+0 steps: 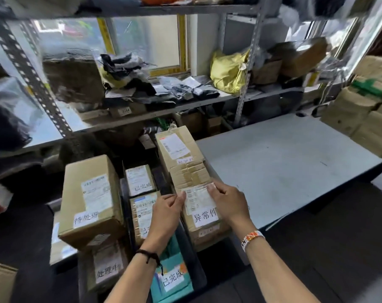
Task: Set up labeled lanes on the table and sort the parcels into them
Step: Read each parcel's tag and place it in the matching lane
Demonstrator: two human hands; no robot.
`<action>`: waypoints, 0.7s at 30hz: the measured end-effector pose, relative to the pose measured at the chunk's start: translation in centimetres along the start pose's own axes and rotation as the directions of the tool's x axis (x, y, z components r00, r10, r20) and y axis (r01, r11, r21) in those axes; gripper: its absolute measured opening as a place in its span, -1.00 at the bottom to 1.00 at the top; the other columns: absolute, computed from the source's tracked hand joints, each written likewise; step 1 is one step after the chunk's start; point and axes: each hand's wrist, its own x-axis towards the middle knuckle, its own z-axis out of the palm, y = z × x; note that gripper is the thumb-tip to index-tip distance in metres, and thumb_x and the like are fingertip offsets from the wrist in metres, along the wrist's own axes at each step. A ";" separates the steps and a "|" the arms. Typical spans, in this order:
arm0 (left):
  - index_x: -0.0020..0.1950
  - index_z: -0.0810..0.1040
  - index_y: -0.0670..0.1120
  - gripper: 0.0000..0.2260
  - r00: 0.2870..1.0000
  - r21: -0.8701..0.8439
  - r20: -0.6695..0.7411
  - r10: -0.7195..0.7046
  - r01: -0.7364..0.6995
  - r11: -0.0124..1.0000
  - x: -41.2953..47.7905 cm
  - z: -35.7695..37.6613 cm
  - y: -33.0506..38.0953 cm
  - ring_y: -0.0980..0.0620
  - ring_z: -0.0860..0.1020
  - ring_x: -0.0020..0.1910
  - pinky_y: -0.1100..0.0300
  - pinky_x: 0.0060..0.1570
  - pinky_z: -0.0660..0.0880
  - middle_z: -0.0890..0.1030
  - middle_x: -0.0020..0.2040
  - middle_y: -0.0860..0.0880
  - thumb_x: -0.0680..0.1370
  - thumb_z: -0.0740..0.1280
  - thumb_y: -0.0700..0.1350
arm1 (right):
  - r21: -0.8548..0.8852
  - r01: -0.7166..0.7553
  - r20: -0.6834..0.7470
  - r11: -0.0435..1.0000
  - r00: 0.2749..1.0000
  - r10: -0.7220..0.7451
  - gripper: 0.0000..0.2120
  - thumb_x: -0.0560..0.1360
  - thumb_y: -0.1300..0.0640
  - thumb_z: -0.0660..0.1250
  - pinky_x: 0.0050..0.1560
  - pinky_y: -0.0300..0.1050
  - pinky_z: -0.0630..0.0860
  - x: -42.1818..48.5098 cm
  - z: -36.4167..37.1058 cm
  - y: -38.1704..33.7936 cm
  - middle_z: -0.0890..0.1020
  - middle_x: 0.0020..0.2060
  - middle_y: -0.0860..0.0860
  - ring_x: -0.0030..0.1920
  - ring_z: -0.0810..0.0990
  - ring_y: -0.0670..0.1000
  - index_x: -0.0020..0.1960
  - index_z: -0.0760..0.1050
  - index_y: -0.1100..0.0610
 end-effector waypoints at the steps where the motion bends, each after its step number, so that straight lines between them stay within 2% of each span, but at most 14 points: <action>1: -0.07 0.77 -0.08 -0.52 1.000 0.011 -0.007 -0.019 0.019 1.000 0.7 0.1 -0.9 0.20 0.65 -0.03 0.27 -0.01 0.58 0.70 -0.03 0.09 0.59 0.31 0.30 | 0.011 -0.009 -0.006 1.000 1.000 0.009 -0.69 0.69 -0.13 0.24 -0.35 -0.36 0.41 0.2 0.3 0.2 0.72 -0.08 -0.11 -0.22 0.60 -0.21 0.38 0.60 -0.19; 3: -0.02 0.78 0.03 -0.41 0.998 0.054 -0.010 -0.061 0.061 0.997 1.6 0.2 -2.8 0.07 0.65 0.12 -0.01 0.20 0.60 0.71 0.07 0.08 0.50 0.26 0.50 | -0.002 -0.007 -0.007 1.000 1.000 0.007 -0.66 0.68 -0.12 0.29 -0.29 -0.32 0.49 0.6 0.9 0.4 0.76 0.08 -0.07 -0.15 0.65 -0.11 0.43 0.57 -0.15; 6: -0.12 0.74 0.07 -0.39 0.992 0.102 0.019 -0.122 0.119 0.988 2.2 0.7 -4.6 0.01 0.69 0.04 -0.20 0.28 0.53 0.74 -0.05 0.08 0.49 0.19 0.54 | -0.042 0.007 0.006 0.999 1.000 -0.007 -0.64 0.66 -0.14 0.30 -0.10 -0.08 0.65 0.9 2.0 1.0 0.75 0.11 -0.06 -0.03 0.69 -0.03 0.45 0.54 -0.19; 7: -0.13 0.74 0.07 -0.43 0.992 0.111 0.015 -0.124 0.122 0.986 2.3 0.9 -4.8 0.01 0.69 0.02 -0.22 0.29 0.51 0.74 -0.09 0.07 0.53 0.19 0.50 | -0.045 0.008 0.010 0.999 1.000 -0.008 -0.64 0.66 -0.15 0.29 -0.09 -0.03 0.66 1.0 2.2 1.2 0.75 0.08 -0.07 -0.03 0.70 -0.03 0.45 0.53 -0.20; 9: -0.11 0.74 0.05 -0.46 0.989 0.088 0.019 -0.143 0.141 0.986 2.5 1.2 -4.7 -0.01 0.68 0.05 -0.21 0.27 0.53 0.74 -0.05 0.07 0.58 0.19 0.43 | -0.057 -0.002 0.006 0.998 1.000 0.002 -0.63 0.66 -0.16 0.28 -0.14 -0.05 0.65 1.3 2.3 1.4 0.75 0.05 -0.09 -0.06 0.69 -0.05 0.45 0.52 -0.21; 11: -0.02 0.74 0.07 -0.39 0.985 0.074 0.027 -0.172 0.170 0.983 3.0 1.4 -5.1 -0.03 0.64 0.17 -0.17 0.28 0.54 0.70 0.10 0.05 0.52 0.16 0.53 | -0.066 -0.009 -0.008 0.998 1.000 0.008 -0.62 0.66 -0.18 0.28 -0.17 -0.09 0.63 1.6 2.3 1.5 0.75 0.07 -0.10 -0.06 0.69 -0.06 0.46 0.53 -0.20; 15: 0.22 0.69 0.16 -0.23 0.979 0.122 0.048 -0.200 0.193 0.974 4.7 2.2 -7.1 -0.05 0.49 0.40 -0.14 0.46 0.40 0.59 0.33 0.09 0.40 0.09 0.67 | -0.043 -0.011 -0.027 0.999 1.000 0.010 -0.65 0.68 -0.16 0.26 -0.22 -0.10 0.64 1.7 2.0 1.3 0.74 0.01 -0.12 -0.10 0.69 -0.10 0.43 0.56 -0.18; 18: 0.33 0.64 0.15 -0.15 0.973 0.120 0.052 -0.227 0.219 0.968 5.1 2.3 -7.6 -0.05 0.44 0.46 -0.15 0.49 0.36 0.53 0.42 0.09 0.36 0.08 0.70 | -0.044 -0.025 -0.029 0.999 0.999 0.024 -0.68 0.69 -0.14 0.25 -0.25 -0.12 0.60 1.6 1.7 1.0 0.65 -0.12 -0.18 -0.14 0.67 -0.11 0.41 0.57 -0.17; 21: 0.38 0.60 0.18 -0.12 0.962 0.121 0.072 -0.262 0.252 0.960 5.7 2.3 -8.3 -0.07 0.38 0.51 -0.17 0.52 0.32 0.50 0.46 0.08 0.34 0.07 0.72 | -0.051 -0.021 -0.032 0.998 0.999 0.020 -0.71 0.70 -0.13 0.25 -0.27 -0.15 0.54 1.4 1.5 0.9 0.60 -0.16 -0.19 -0.16 0.63 -0.11 0.36 0.59 -0.15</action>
